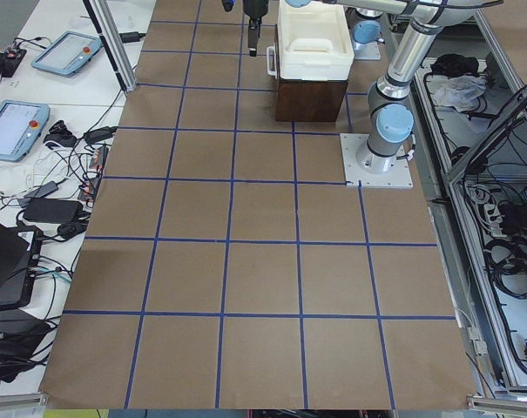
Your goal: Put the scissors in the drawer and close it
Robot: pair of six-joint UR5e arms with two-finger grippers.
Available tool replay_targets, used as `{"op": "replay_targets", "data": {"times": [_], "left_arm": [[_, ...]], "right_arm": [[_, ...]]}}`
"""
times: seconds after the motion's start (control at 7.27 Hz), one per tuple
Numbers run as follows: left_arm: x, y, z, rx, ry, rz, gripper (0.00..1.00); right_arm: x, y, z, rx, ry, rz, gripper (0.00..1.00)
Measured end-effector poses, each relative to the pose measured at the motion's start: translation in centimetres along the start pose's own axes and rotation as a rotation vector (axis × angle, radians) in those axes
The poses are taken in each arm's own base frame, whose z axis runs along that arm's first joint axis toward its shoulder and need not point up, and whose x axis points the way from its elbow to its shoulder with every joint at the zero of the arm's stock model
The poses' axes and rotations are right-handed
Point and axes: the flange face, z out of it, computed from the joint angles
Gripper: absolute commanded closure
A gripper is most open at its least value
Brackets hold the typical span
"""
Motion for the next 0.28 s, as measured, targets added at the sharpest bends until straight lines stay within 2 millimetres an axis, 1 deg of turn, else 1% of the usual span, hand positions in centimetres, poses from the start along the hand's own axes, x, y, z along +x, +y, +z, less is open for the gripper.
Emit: {"op": "replay_targets", "data": {"times": [0.28], "left_arm": [[0.03,0.22,-0.23,0.005,0.003,-0.001,0.0]], "right_arm": [[0.01,0.0,0.0,0.0,0.001,0.002,0.0]]}}
